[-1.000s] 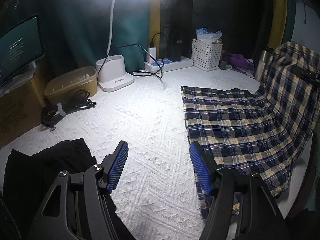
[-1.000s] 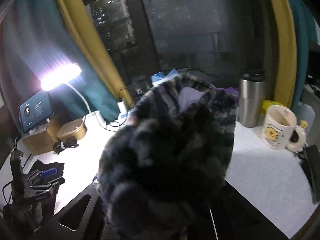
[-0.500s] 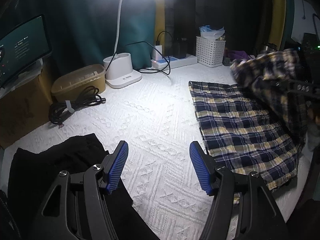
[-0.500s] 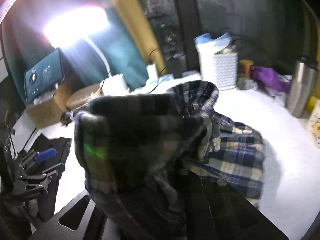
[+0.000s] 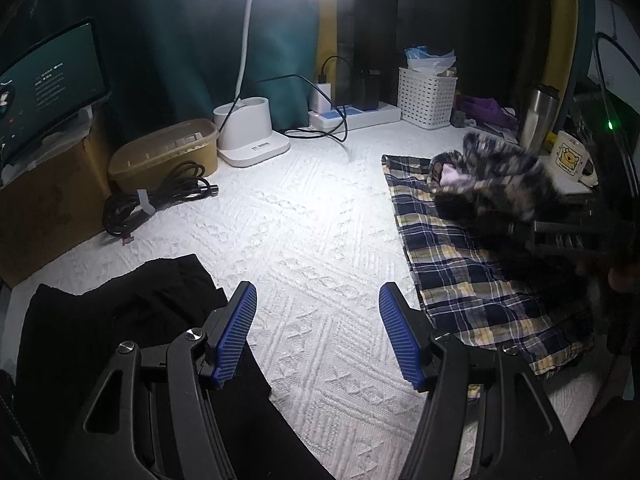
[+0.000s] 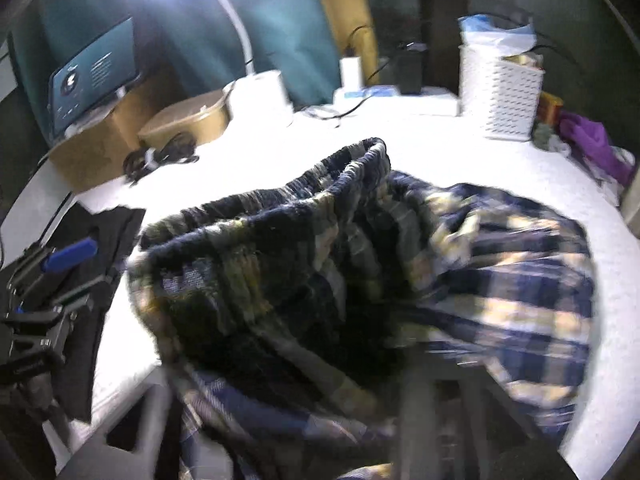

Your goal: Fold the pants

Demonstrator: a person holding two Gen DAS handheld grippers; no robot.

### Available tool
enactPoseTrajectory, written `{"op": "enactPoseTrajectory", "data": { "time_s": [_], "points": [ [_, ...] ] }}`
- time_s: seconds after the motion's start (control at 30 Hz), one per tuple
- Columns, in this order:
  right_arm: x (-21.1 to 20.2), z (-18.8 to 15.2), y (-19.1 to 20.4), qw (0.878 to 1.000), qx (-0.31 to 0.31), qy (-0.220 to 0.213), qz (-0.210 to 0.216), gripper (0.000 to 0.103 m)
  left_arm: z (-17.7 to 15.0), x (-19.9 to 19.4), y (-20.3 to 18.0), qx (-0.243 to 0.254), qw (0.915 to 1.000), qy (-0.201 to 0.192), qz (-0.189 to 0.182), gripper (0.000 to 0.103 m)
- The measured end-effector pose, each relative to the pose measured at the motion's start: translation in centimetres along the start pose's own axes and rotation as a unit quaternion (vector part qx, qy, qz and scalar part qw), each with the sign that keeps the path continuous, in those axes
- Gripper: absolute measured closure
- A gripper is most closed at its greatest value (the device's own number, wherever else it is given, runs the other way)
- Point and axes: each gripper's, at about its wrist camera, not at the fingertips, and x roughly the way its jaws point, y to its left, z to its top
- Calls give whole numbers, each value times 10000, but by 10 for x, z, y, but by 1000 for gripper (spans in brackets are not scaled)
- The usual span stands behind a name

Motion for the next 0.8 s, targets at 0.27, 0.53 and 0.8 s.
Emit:
{"op": "enactPoseTrajectory", "data": {
  "time_s": [0.27,0.53,0.8],
  "points": [
    [-22,-4,14,9988,-197,-182,399,14,3,-10,7,-171,9998,-30,132,39],
    [-75,-15,-21,9965,130,-758,319,14,18,-11,-11,-62,9999,-92,64,39],
    [-95,-37,-99,9910,894,-934,-335,14,47,12,-61,564,9970,-140,-508,39]
  ]
}}
